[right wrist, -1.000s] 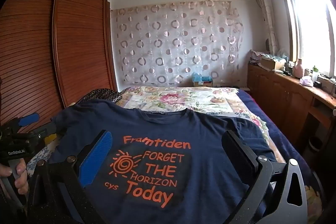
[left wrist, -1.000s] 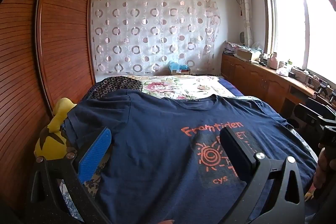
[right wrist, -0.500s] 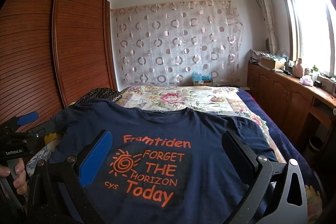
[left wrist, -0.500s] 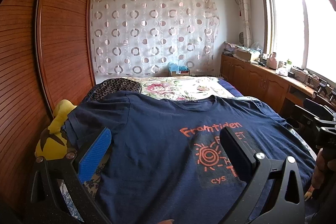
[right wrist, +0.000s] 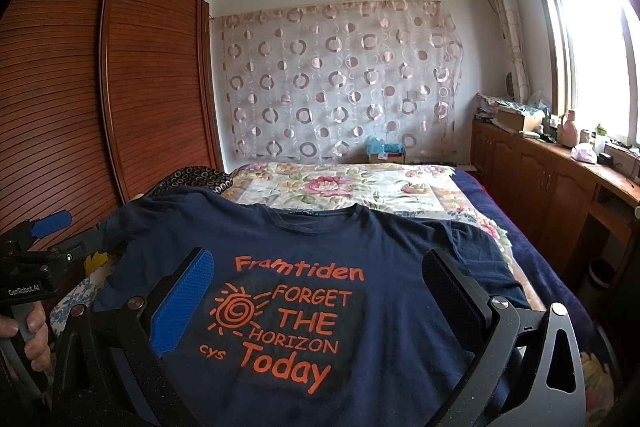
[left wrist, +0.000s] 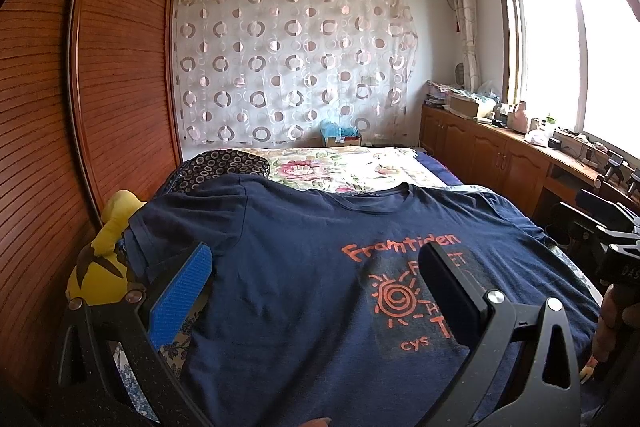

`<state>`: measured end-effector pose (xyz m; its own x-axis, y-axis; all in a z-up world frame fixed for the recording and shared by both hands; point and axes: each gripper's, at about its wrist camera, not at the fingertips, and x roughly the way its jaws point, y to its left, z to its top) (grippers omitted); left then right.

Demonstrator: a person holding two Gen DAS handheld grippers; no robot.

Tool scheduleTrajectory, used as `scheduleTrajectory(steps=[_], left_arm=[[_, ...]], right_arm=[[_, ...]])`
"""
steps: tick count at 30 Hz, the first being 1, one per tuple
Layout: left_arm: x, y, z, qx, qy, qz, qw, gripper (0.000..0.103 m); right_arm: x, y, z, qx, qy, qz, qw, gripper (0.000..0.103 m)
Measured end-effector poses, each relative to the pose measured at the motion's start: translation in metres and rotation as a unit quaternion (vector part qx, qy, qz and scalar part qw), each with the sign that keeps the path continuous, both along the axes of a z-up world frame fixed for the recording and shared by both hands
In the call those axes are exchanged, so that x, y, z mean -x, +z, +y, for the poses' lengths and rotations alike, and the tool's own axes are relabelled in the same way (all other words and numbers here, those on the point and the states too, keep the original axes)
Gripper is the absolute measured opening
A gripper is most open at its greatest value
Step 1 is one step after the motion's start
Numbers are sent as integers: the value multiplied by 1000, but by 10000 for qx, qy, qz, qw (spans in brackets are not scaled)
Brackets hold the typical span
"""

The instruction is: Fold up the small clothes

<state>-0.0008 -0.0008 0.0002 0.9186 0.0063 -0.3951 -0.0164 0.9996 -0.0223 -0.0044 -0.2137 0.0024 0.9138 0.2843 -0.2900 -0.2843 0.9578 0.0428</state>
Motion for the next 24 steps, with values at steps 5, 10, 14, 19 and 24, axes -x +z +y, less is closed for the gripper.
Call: scheduleTrajectory(steps=[5,10,14,19,24], left_arm=[[1,9,-2,-6,24,13,10000,103],[-2,7,-5,19,16,30,10000,103],[-2,7,-5,19,12,27,10000,103],[-2,7,-5,22,18,21,10000,103],[-2,7,-6,12,18,17,10000,103]], right_arm=[[0,0,0,-5,5,14,10000,103],[0,-1,-1,-7,4,21,10000,103],[-1,-1,-1,-8,7,29,10000,103],[-1,-1,-1,-9,11,32,10000,103],[-1,-1,-1,-7,7,32,10000,103]])
